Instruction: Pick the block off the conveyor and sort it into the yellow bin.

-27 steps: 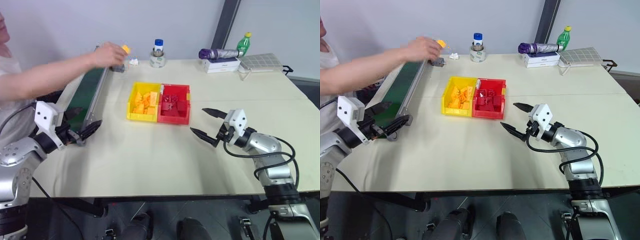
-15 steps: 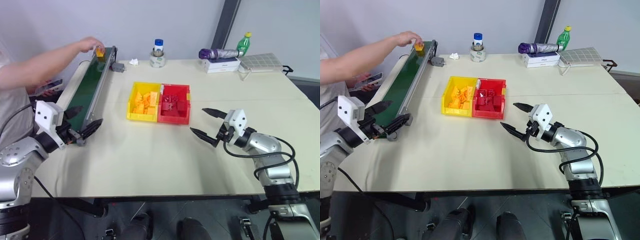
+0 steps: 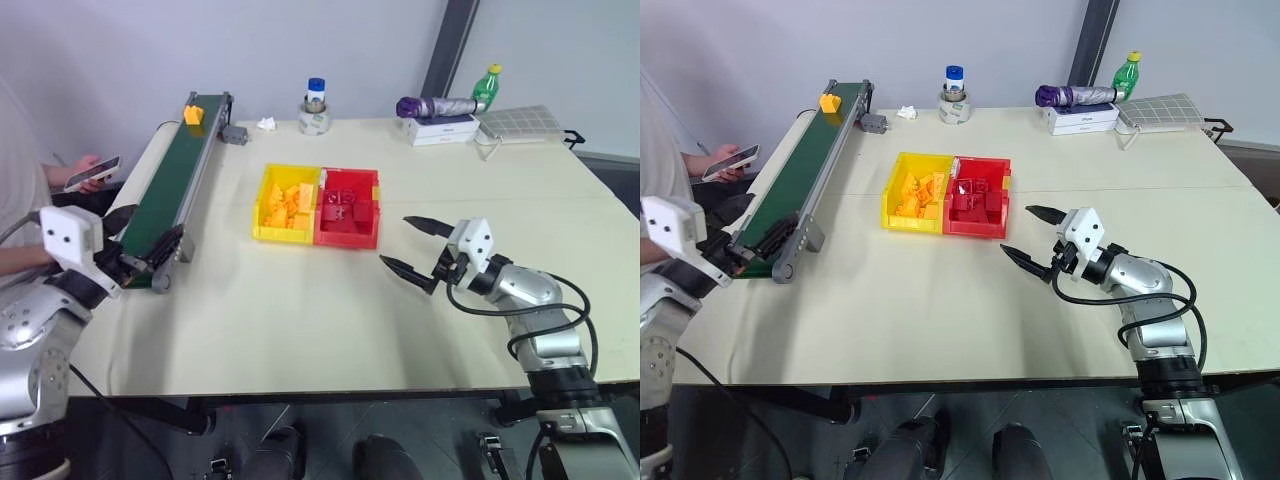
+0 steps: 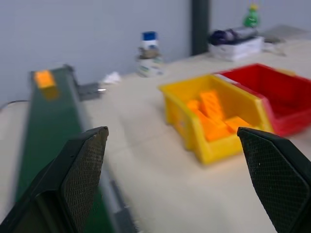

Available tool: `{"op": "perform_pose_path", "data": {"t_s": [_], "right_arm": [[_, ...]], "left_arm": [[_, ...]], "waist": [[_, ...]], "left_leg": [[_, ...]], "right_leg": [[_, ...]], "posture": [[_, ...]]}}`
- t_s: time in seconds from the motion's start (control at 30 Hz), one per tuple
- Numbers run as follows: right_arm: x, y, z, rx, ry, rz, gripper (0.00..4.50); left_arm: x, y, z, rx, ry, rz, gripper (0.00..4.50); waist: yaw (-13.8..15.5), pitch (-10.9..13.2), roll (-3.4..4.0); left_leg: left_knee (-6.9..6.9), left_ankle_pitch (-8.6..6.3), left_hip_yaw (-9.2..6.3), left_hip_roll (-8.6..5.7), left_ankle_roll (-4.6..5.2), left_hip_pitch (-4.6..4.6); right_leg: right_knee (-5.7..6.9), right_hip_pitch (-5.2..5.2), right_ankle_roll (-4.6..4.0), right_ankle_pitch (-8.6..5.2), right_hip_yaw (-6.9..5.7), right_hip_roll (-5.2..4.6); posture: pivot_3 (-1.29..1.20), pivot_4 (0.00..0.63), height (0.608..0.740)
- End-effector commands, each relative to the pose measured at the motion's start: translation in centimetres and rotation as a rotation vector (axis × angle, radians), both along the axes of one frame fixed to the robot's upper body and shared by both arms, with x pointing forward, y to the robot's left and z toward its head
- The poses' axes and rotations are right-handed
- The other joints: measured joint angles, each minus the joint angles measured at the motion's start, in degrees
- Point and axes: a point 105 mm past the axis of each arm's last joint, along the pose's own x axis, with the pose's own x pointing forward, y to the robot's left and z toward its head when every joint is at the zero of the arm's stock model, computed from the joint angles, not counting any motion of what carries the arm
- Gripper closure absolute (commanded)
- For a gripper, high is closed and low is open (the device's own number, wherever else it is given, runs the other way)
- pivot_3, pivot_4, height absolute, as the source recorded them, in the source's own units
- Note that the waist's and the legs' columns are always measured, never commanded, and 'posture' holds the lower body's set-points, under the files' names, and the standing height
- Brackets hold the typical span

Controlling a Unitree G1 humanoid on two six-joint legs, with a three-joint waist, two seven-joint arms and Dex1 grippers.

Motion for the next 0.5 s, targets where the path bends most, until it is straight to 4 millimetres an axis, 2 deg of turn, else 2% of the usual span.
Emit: {"op": "perform_pose_path", "data": {"t_s": [0.03, 0.23, 0.5], "right_arm": [[-0.3, 0.2, 1.6, 0.037, -0.061, 0.010, 0.00], [-0.3, 0.4, 1.5, 0.026, -0.063, 0.019, 0.00], [-0.3, 0.5, 1.5, 0.025, -0.060, 0.026, 0.00]], "left_arm": [[-1.7, 1.5, 0.7, -0.025, -0.112, 0.174, 0.02], [-3.5, 2.8, -1.9, 0.032, -0.138, 0.413, 0.02], [-3.8, 3.2, -3.8, -0.033, -0.061, 0.429, 0.02]], "waist": [[0.07, 0.00, -0.01], [0.51, 0.00, -0.02], [0.48, 0.00, -0.03]], "left_leg": [[0.00, -0.01, 0.04, 0.00, 0.01, 0.01], [0.05, -0.01, 0.05, 0.00, 0.02, 0.02], [0.05, -0.02, 0.04, 0.00, 0.02, 0.02]], "right_leg": [[0.00, 0.04, 0.00, 0.00, 0.00, -0.03], [0.00, 0.08, 0.01, 0.01, -0.02, -0.03], [0.00, 0.12, 0.01, -0.01, -0.04, -0.03]], "posture": [[0.00, 0.150, 0.740], [0.00, 0.150, 0.740], [0.00, 0.150, 0.740]]}}
